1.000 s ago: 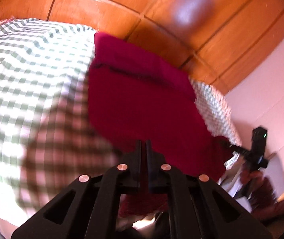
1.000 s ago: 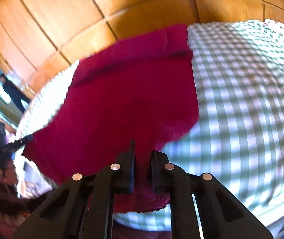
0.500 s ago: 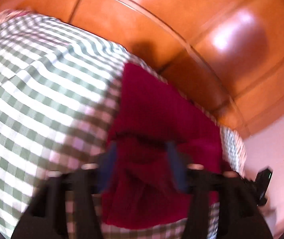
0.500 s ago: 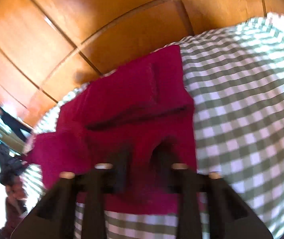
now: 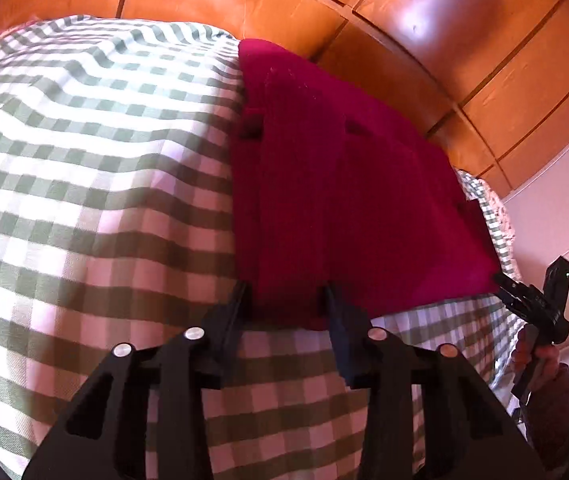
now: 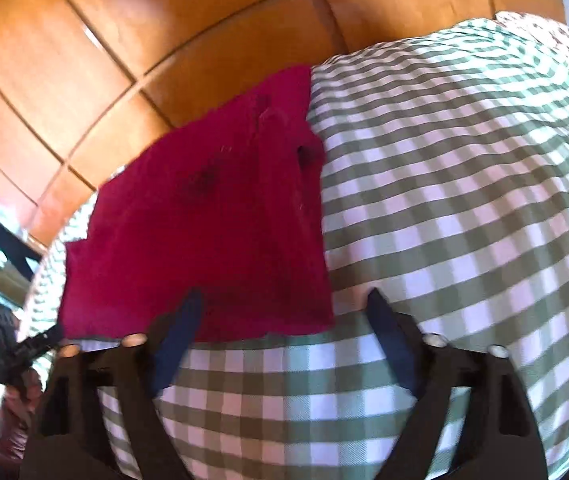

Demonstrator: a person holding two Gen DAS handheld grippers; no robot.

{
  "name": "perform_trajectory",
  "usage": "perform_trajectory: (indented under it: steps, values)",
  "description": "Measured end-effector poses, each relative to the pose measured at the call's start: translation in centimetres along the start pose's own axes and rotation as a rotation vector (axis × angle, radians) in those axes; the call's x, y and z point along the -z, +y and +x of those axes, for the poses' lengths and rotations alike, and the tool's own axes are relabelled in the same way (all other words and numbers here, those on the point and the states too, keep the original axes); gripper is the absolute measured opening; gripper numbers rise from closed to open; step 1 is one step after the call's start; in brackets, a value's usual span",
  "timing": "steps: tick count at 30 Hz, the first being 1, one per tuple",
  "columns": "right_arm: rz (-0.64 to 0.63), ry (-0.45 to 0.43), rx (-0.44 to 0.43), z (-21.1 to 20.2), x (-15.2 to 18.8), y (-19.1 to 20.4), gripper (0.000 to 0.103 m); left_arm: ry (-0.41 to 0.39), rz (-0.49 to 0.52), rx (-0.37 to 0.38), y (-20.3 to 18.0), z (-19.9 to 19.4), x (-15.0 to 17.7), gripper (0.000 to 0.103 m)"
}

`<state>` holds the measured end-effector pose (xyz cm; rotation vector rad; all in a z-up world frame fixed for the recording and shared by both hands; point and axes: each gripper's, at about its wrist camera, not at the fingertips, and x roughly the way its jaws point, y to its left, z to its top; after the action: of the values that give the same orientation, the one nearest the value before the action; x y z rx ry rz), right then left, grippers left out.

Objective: Fold small clothes

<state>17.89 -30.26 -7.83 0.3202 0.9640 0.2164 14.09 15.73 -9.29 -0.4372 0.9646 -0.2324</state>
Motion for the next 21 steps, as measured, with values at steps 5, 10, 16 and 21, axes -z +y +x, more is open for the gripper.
perform_trajectory:
  steps: [5,10,16,21]
  values:
    - [-0.057,0.021,0.022,1.2,0.1,1.7,0.027,-0.006,-0.017,-0.008,0.0,0.5,-1.1,0.016]
    - [-0.088,0.037,-0.008,-1.9,1.7,1.8,0.023,0.008,0.000,0.009,0.2,-1.3,0.7,0.014]
    - [-0.122,0.113,-0.015,-5.7,6.5,1.4,0.023,0.062,0.004,0.065,0.6,-4.3,5.3,0.014]
    - [-0.117,0.171,-0.020,-8.1,9.8,0.7,0.023,0.114,0.061,0.065,-0.2,-6.5,9.0,0.020]
